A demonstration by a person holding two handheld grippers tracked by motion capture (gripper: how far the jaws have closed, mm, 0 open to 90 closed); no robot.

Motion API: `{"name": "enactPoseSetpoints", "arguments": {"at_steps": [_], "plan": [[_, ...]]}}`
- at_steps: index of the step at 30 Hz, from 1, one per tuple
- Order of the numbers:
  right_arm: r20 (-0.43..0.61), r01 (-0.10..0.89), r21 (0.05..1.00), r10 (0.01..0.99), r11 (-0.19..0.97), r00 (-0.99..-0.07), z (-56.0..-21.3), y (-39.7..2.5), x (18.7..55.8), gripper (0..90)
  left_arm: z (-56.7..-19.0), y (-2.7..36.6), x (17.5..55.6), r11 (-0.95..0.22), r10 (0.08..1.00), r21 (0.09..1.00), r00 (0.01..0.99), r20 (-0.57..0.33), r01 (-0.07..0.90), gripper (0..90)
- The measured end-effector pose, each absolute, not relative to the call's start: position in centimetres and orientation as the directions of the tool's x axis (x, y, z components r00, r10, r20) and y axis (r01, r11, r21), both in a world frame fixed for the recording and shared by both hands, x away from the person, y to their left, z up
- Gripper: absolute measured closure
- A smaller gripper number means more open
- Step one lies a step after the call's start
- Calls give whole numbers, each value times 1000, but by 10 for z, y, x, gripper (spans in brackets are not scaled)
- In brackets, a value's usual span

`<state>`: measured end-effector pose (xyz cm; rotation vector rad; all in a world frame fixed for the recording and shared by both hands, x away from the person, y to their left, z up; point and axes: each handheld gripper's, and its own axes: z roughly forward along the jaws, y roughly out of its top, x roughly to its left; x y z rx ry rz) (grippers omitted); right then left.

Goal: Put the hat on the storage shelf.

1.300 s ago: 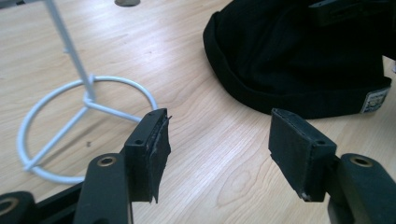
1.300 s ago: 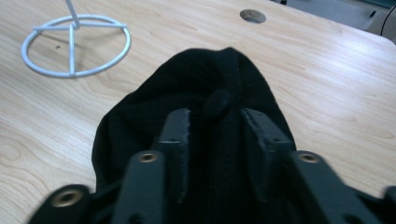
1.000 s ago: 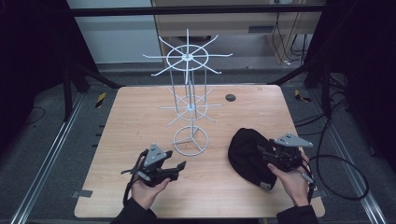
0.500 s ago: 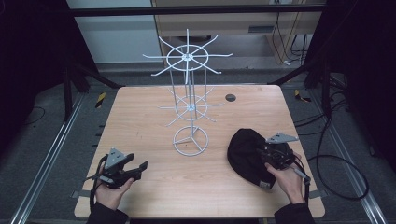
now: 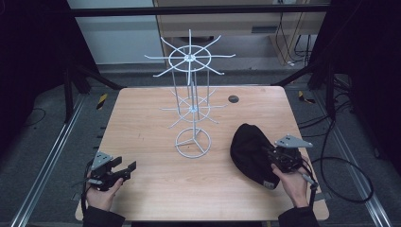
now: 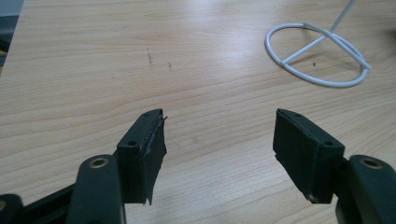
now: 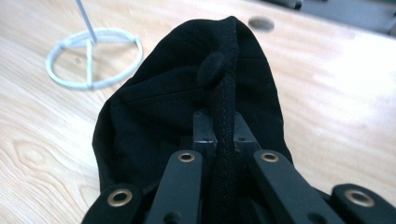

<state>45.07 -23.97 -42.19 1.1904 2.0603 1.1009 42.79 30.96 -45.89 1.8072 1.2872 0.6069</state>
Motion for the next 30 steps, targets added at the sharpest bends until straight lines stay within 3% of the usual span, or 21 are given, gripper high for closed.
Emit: {"name": "enactPoseSetpoints", "arguments": {"at_steps": [14,30], "plan": [[-32,228,959,865,168,-501,-379,-247,423,855,-465,314,432,-147,937,820,343,-63,553,335],[-72,27,995,871,97,-485,-329,-254,397,856,-466,313,435,-152,937,815,345,-62,559,332]]}}
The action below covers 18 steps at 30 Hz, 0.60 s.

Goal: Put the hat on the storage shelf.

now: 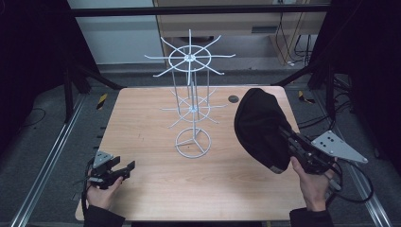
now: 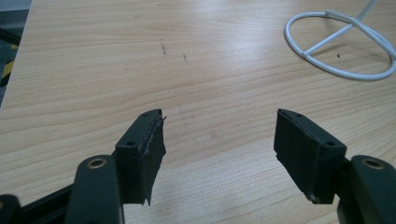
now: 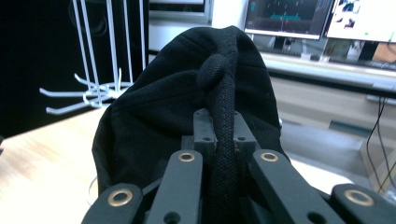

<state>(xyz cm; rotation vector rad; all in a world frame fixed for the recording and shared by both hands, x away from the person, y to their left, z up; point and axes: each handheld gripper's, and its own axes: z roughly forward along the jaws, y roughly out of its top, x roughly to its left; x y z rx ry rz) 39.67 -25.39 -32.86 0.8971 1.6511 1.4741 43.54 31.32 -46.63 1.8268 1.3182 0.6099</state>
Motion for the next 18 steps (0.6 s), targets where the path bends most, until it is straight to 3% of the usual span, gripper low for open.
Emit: {"name": "enactPoseSetpoints", "arguments": {"at_steps": [18], "plan": [[-97,-178,984,861,7,-500,-290,-242,386,855,-469,313,437,-162,937,808,344,-54,567,329]]}}
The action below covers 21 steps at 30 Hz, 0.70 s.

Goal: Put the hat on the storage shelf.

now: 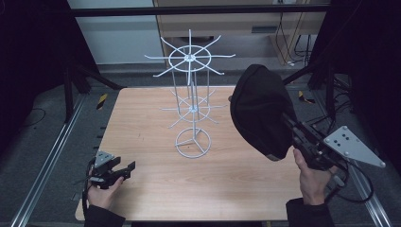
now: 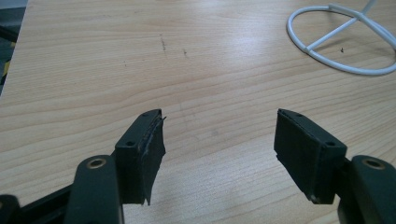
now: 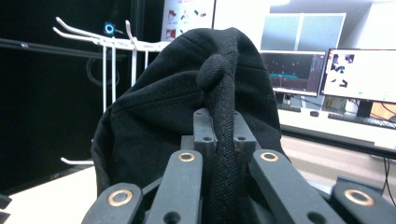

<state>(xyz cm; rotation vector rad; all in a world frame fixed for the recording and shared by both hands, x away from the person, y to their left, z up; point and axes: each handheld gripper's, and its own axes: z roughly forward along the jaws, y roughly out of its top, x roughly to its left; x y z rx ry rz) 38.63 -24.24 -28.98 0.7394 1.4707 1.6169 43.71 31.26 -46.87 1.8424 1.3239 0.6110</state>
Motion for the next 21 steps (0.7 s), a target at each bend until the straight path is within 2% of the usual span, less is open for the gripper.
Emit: {"name": "enactPoseSetpoints", "arguments": {"at_steps": [21], "plan": [[-118,-285,957,831,-51,-544,-256,-226,378,856,-471,311,439,-175,936,800,350,-46,574,330]]}}
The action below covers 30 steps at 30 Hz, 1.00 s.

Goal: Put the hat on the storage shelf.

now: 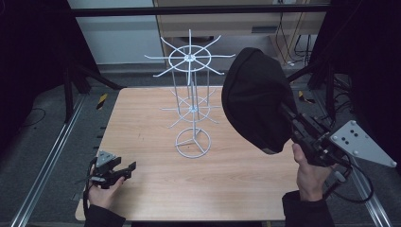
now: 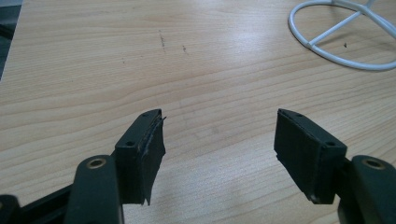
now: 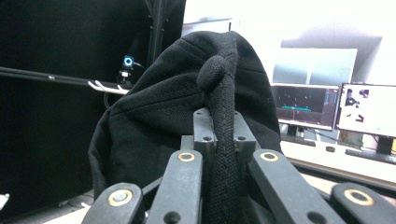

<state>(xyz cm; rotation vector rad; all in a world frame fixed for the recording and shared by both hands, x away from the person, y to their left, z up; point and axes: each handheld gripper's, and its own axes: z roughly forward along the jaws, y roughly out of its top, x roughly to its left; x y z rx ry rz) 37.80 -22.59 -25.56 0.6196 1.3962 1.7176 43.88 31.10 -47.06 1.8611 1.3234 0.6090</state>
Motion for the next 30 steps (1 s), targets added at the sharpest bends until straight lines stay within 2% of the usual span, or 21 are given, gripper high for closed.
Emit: {"name": "enactPoseSetpoints", "arguments": {"at_steps": [11,20,24,30], "plan": [[-123,-298,952,796,-74,-592,-246,-202,384,854,-471,310,439,-183,934,799,355,-40,573,329],[-107,-214,976,780,-35,-617,-268,-175,408,826,-471,310,439,-178,935,801,352,-43,571,329],[-90,-162,987,780,-15,-620,-280,-172,417,762,-471,309,439,-185,934,800,355,-37,571,330],[-73,-124,992,782,-5,-619,-295,-169,424,729,-472,309,439,-191,934,795,357,-34,576,329]]}}
